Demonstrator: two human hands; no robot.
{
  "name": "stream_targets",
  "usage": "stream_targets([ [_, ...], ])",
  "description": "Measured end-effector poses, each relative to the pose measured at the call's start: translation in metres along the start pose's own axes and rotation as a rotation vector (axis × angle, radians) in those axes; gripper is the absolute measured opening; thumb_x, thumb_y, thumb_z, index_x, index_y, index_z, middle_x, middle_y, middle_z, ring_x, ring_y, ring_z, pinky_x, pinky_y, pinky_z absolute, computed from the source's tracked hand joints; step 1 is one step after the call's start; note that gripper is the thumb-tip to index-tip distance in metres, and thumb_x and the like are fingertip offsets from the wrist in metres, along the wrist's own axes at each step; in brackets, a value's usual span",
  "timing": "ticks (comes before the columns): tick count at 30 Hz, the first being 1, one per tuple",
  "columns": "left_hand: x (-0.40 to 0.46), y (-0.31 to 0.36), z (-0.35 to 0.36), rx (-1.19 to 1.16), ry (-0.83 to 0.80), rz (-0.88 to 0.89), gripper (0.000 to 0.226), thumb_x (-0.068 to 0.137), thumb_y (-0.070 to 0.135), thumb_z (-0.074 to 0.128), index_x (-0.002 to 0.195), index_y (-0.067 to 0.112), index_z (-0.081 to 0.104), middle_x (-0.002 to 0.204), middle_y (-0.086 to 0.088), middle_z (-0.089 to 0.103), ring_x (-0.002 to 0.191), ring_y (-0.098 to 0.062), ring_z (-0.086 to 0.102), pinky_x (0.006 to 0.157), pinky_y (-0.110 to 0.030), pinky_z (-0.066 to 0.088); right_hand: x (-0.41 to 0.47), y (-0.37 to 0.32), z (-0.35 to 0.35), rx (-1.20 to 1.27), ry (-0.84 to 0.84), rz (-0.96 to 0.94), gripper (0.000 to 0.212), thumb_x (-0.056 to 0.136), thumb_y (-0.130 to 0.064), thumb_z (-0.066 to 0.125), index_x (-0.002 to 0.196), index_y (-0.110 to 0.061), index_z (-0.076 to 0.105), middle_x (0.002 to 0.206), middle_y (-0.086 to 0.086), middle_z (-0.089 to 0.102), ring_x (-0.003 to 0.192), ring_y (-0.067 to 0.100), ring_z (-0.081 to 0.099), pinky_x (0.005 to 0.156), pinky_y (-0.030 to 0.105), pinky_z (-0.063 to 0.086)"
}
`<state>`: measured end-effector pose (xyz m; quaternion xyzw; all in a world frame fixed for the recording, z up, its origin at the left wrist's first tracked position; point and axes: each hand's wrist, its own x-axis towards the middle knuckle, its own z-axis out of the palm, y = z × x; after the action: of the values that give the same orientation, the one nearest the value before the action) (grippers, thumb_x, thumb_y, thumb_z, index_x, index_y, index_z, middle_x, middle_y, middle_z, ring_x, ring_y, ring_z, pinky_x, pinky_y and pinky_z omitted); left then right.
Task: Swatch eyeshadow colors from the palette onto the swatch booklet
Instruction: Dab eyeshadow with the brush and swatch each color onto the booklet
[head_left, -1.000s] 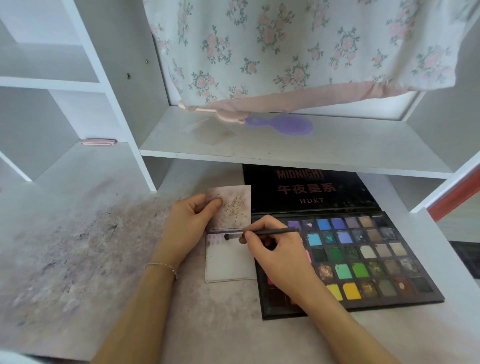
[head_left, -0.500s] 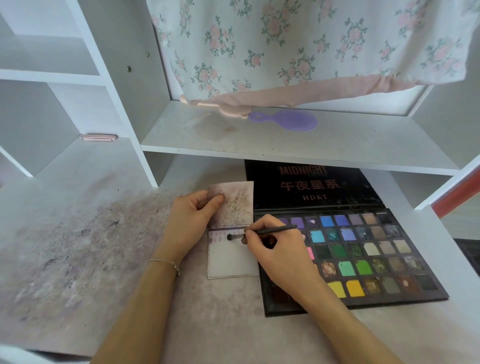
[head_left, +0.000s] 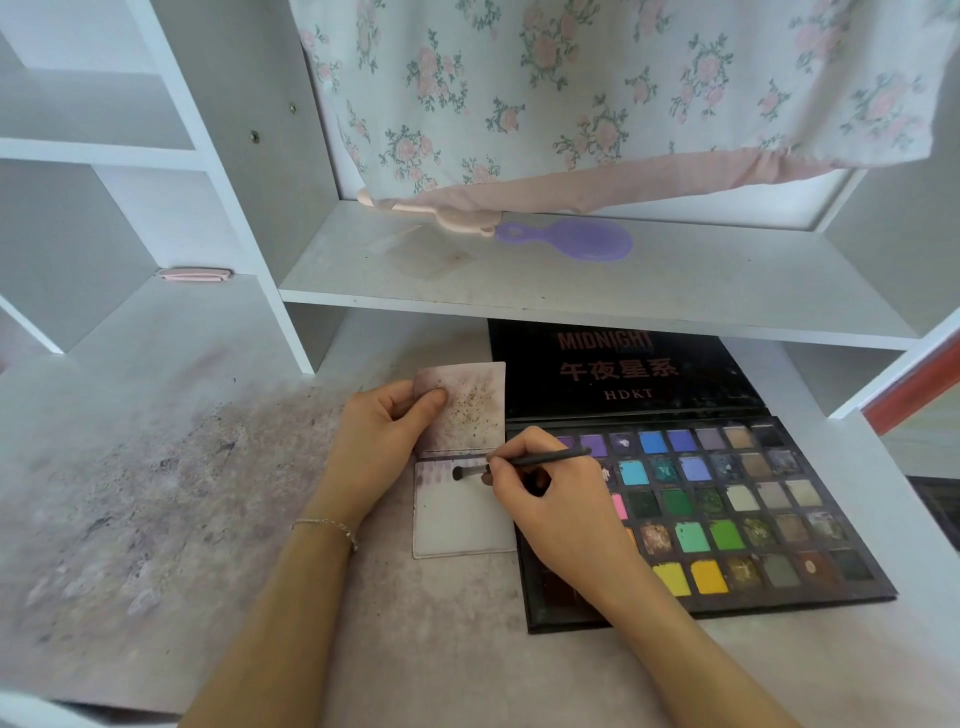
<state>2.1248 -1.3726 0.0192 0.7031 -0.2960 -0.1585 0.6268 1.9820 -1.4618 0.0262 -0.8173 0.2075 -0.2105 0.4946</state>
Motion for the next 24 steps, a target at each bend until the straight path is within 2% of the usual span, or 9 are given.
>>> stream_targets([
  [8, -0.0008, 0.0008, 0.0005, -0.013, 0.006, -0.003, 0.018, 0.086, 0.017, 0.06, 0.076, 0.029, 0.07, 0.075, 0.01, 0.073, 0.072, -0.007, 0.068, 0.062, -0.016, 0.053, 0.0003, 0.0012, -0.0001, 0.006, -0.004, -0.003, 0.02, 0.085, -0.016, 0.058, 0.072, -0.032, 0.054, 0.071, -0.008, 0.063, 0.073, 0.003, 0.059, 0.063, 0.016, 0.051],
  [12, -0.0005, 0.0011, 0.0001, 0.007, -0.002, -0.008, 0.016, 0.086, 0.018, 0.06, 0.078, 0.028, 0.07, 0.076, 0.011, 0.073, 0.073, -0.006, 0.068, 0.063, -0.016, 0.053, -0.0003, 0.0022, -0.0001, 0.028, -0.019, 0.028, 0.014, 0.084, -0.019, 0.058, 0.074, -0.028, 0.056, 0.072, -0.003, 0.065, 0.072, 0.01, 0.061, 0.064, 0.024, 0.053],
  [15, -0.0008, 0.0011, 0.0001, 0.018, 0.016, -0.004, 0.016, 0.086, 0.018, 0.06, 0.076, 0.026, 0.07, 0.075, 0.005, 0.073, 0.07, -0.008, 0.067, 0.063, -0.019, 0.053, 0.0005, 0.0015, -0.0001, 0.022, -0.015, 0.011, 0.018, 0.085, -0.016, 0.058, 0.073, -0.029, 0.056, 0.073, -0.005, 0.065, 0.072, 0.005, 0.06, 0.063, 0.018, 0.052],
  [22, -0.0008, 0.0016, 0.0004, 0.011, 0.017, -0.016, 0.016, 0.085, 0.018, 0.06, 0.077, 0.029, 0.07, 0.078, 0.006, 0.073, 0.075, -0.014, 0.069, 0.068, -0.026, 0.056, 0.0005, 0.0017, -0.0004, 0.011, -0.012, -0.002, 0.018, 0.084, -0.016, 0.058, 0.073, -0.03, 0.056, 0.07, -0.006, 0.063, 0.07, 0.005, 0.059, 0.06, 0.019, 0.05],
  [24, -0.001, 0.0017, 0.0005, 0.008, 0.012, -0.013, 0.017, 0.085, 0.018, 0.06, 0.077, 0.03, 0.069, 0.077, 0.009, 0.073, 0.076, -0.012, 0.069, 0.067, -0.023, 0.056, 0.0005, 0.001, -0.0008, 0.034, 0.013, -0.006, 0.016, 0.085, -0.016, 0.058, 0.075, -0.028, 0.057, 0.07, -0.003, 0.064, 0.07, 0.008, 0.059, 0.059, 0.02, 0.05],
])
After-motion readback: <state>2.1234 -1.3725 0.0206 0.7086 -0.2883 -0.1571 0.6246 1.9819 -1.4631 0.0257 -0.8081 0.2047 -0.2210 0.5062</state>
